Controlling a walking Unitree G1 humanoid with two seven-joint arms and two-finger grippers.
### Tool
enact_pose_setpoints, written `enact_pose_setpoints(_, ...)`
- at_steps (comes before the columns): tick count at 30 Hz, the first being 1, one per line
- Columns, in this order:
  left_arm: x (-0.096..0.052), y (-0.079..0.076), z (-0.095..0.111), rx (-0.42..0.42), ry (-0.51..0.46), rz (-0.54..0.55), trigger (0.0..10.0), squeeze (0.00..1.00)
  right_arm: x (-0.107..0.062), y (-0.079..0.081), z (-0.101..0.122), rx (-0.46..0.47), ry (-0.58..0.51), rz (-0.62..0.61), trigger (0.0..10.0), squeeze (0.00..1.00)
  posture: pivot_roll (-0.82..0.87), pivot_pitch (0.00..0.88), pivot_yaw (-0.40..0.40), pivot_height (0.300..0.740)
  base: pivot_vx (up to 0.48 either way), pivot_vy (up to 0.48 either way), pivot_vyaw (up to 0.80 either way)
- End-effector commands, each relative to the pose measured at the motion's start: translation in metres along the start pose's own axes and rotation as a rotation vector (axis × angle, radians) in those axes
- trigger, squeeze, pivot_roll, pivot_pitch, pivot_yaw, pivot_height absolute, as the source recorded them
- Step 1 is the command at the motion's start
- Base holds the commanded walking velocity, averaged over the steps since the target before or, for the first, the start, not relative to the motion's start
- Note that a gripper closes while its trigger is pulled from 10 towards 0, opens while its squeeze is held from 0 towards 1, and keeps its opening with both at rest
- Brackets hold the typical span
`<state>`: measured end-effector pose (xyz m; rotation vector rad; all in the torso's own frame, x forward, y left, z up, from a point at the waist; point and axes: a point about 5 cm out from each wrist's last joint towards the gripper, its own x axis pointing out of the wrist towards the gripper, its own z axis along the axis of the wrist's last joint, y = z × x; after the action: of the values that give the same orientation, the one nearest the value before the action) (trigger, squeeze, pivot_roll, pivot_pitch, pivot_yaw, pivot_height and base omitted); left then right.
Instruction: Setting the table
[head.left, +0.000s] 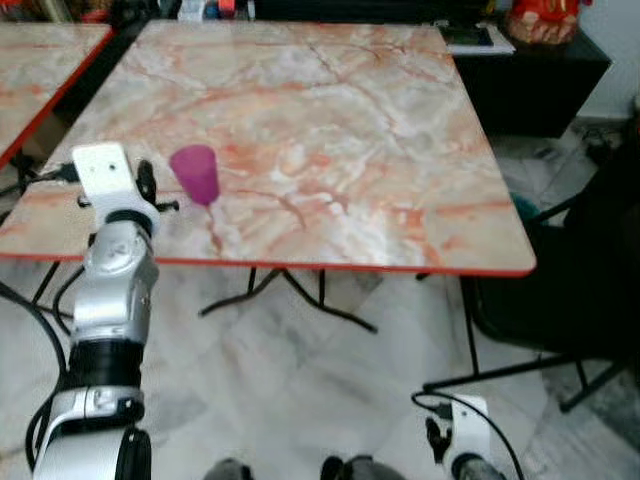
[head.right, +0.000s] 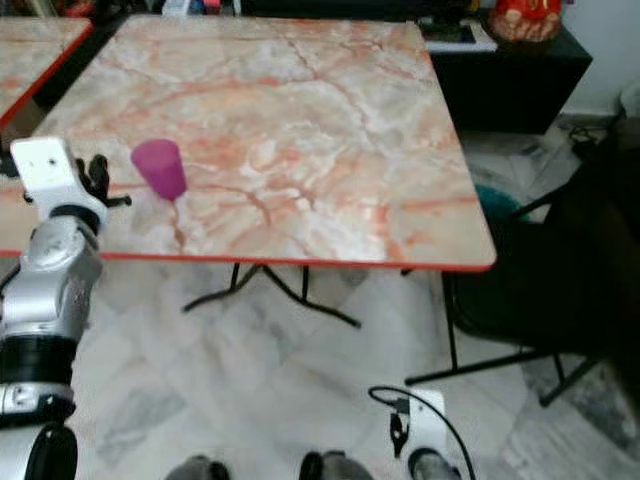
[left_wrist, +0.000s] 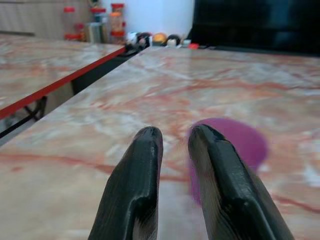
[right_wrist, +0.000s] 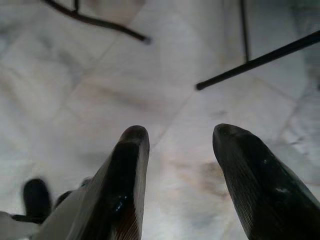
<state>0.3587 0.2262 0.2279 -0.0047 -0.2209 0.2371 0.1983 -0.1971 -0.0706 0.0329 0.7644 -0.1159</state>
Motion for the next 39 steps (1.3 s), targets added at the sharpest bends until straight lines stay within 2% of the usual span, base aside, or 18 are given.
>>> enact_pose_setpoints(1, 0.001, 0.003, 0.003, 0.006, 0.004, 0.005, 10.0, 0.00, -0.002, 0.002, -0.008, 0.019, 0.028, -0.001, 10.0, 0.00, -0.04, 0.183, -0.066, 0.740, 0.000, 0.000, 0.00)
enact_pose_setpoints(7, 0.001, 0.003, 0.002, -0.007, 0.006, 0.001, 10.0, 0.00, -0.002, 0.002, -0.008, 0.021, 0.030, -0.002, 10.0, 0.00, -0.04, 0.183, -0.066, 0.740, 0.000, 0.000, 0.00)
enact_pose_setpoints(8, 0.002, 0.004, 0.004, -0.035, 0.006, 0.008, 10.0, 0.00, -0.002, 0.002, -0.008, 0.022, 0.030, -0.002, 10.0, 0.00, -0.04, 0.184, -0.066, 0.740, 0.000, 0.000, 0.00)
enact_pose_setpoints(10, 0.002, 0.006, 0.006, -0.043, 0.002, 0.009, 10.0, 0.00, 0.006, -0.010, 0.020, 0.020, -0.013, -0.007, 10.0, 0.00, -0.04, 0.184, -0.066, 0.740, 0.000, 0.000, 0.00)
enact_pose_setpoints(11, 0.004, 0.008, 0.007, -0.040, -0.003, 0.019, 10.0, 0.00, 0.008, -0.013, 0.026, 0.020, -0.021, -0.008, 10.0, 0.00, -0.04, 0.185, -0.064, 0.740, 0.000, 0.000, 0.00)
enact_pose_setpoints(18, 0.010, 0.015, 0.014, -0.026, -0.015, 0.040, 10.0, 0.00, 0.008, -0.013, 0.029, 0.017, -0.022, -0.002, 10.0, 0.00, -0.04, 0.187, -0.061, 0.740, 0.244, 0.000, 0.00)
enact_pose_setpoints(39, 0.018, 0.006, 0.024, -0.031, -0.046, 0.017, 10.0, 0.00, 0.006, -0.019, 0.017, 0.034, 0.031, -0.015, 10.0, 0.00, -0.04, 0.189, -0.053, 0.740, 0.353, 0.000, 0.00)
